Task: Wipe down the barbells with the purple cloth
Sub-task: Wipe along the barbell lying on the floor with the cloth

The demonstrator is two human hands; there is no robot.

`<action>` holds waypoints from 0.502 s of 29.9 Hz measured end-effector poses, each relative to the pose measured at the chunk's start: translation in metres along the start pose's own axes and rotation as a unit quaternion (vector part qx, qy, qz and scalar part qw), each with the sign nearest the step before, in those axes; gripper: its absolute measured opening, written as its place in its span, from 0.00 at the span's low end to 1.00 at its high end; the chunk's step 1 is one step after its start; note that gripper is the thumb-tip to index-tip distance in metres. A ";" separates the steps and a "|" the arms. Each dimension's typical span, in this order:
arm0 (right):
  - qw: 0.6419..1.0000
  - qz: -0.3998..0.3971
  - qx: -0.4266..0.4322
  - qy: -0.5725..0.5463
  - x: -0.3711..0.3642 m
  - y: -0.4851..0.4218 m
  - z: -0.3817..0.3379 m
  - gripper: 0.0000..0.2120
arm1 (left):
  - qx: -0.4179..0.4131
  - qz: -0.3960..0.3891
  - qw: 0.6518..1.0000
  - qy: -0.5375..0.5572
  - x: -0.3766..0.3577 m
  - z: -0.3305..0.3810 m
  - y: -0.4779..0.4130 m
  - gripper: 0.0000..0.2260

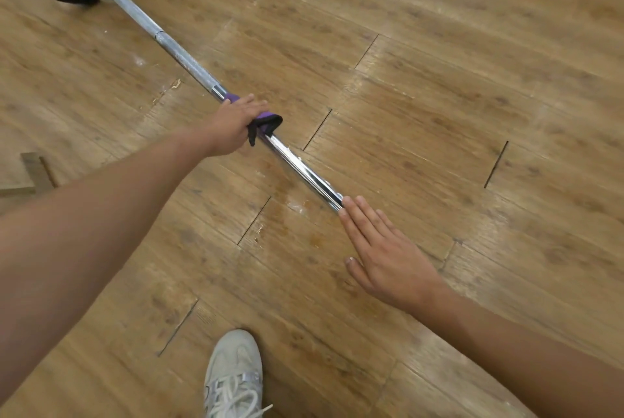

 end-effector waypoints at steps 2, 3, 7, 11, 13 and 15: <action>1.000 -0.008 0.004 -0.010 0.000 0.000 0.004 0.34 | -0.022 -0.012 1.000 -0.011 -0.001 0.008 -0.003 0.31; 1.000 -0.012 0.005 -0.016 0.000 -0.001 0.006 0.34 | -0.045 -0.015 0.999 -0.016 -0.005 0.014 -0.002 0.31; 0.999 -0.013 0.003 -0.041 0.003 -0.004 0.013 0.35 | -0.077 -0.001 0.997 -0.002 -0.011 0.022 0.008 0.32; 0.999 -0.021 0.007 -0.048 0.005 -0.005 0.017 0.36 | -0.055 0.006 0.998 0.004 -0.005 0.015 -0.001 0.32; 0.999 -0.021 0.008 -0.047 0.005 -0.006 0.020 0.37 | -0.076 0.013 0.997 0.005 -0.012 0.023 0.003 0.33; 0.999 -0.014 0.005 -0.039 0.006 -0.008 0.023 0.37 | -0.087 0.023 0.996 0.014 -0.018 0.027 0.008 0.33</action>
Point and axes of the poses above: each hand's wrist, its own y-axis away from the middle knuckle, its own x-axis out of the back of the hand, z = x × y, the point moved 6 cm from there along -y, towards the middle knuckle, and after that the axes turned 7 degrees about -x, right-handed, at the moved point
